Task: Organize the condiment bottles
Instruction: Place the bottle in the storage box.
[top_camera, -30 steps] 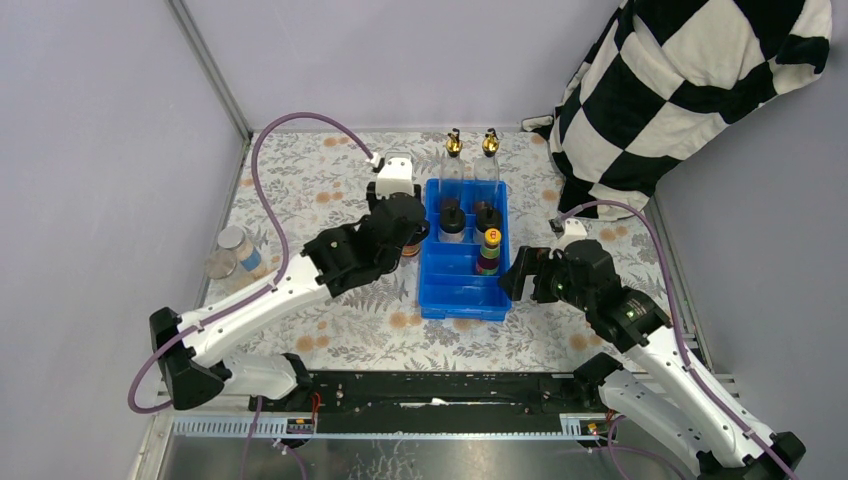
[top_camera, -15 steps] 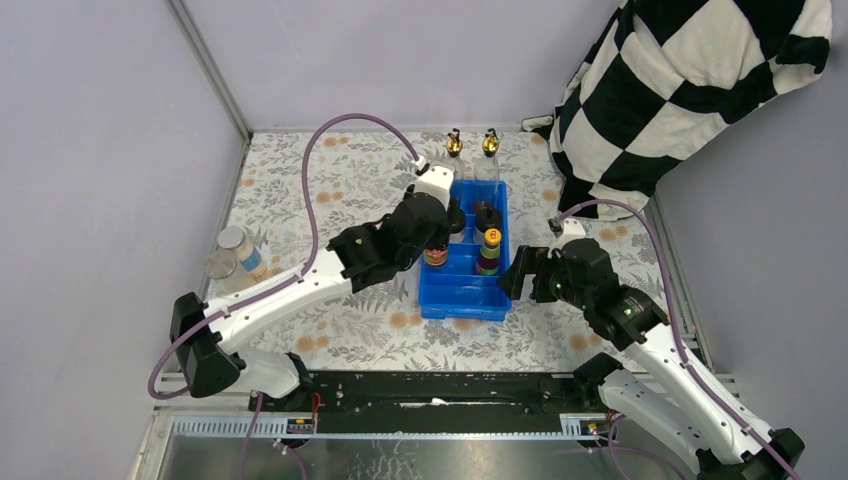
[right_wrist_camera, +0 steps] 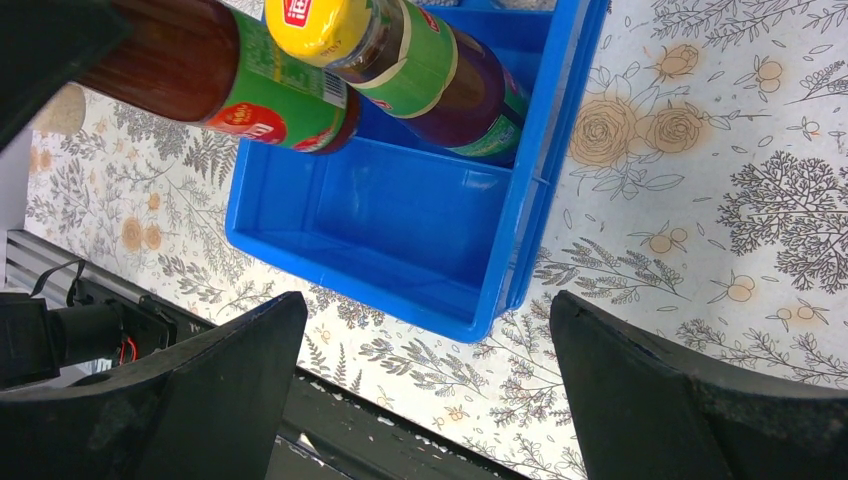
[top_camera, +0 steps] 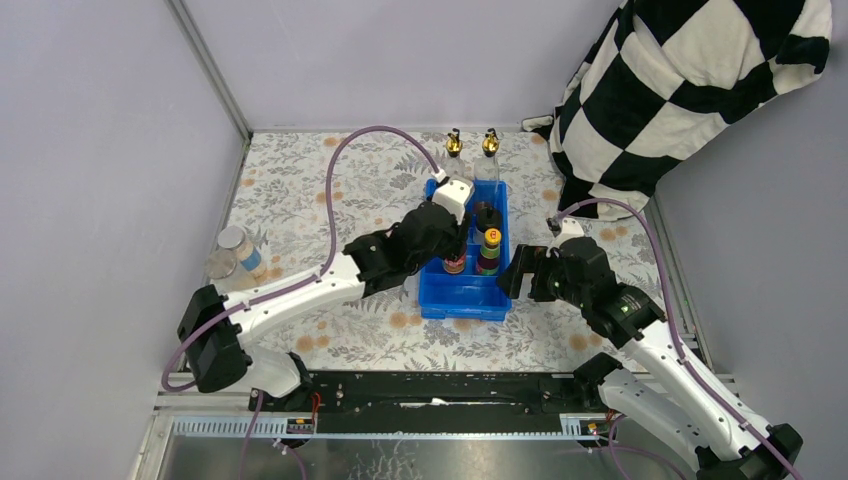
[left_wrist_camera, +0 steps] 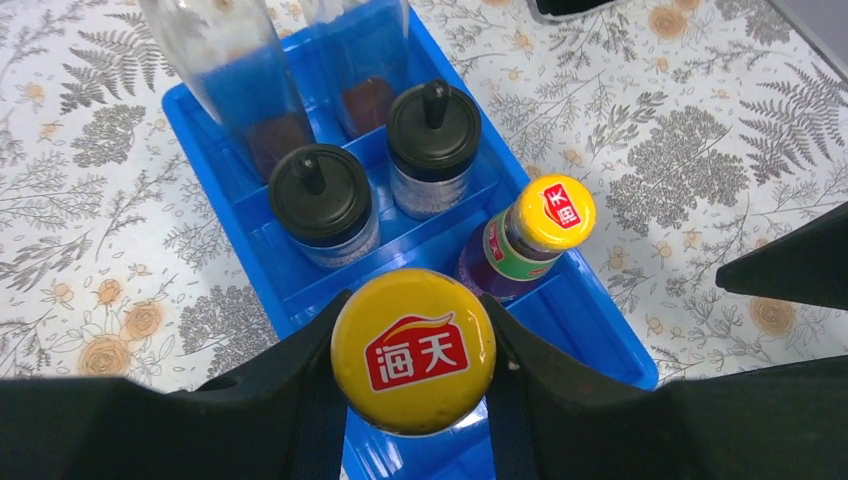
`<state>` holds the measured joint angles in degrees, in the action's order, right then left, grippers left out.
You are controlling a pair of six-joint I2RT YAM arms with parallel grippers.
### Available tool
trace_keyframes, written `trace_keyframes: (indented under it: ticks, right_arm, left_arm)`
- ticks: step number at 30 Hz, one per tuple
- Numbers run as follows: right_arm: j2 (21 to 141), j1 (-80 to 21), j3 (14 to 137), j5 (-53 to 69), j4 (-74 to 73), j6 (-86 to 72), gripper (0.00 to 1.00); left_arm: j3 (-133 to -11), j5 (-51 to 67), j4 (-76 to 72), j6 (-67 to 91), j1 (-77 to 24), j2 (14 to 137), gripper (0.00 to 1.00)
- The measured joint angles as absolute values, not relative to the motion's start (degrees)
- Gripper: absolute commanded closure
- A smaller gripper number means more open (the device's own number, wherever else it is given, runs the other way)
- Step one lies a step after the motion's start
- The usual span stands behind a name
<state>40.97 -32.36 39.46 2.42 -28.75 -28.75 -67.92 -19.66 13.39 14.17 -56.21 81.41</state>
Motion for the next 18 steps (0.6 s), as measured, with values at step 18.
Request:
trace_keyframes:
  ticks: [18]
  right_arm:
    - [41.2, -32.4, 38.5, 2.0, -27.5, -29.0, 0.00]
  left_arm:
    - [-64.5, -19.3, 7.1, 13.1, -56.2, 85.1, 0.81]
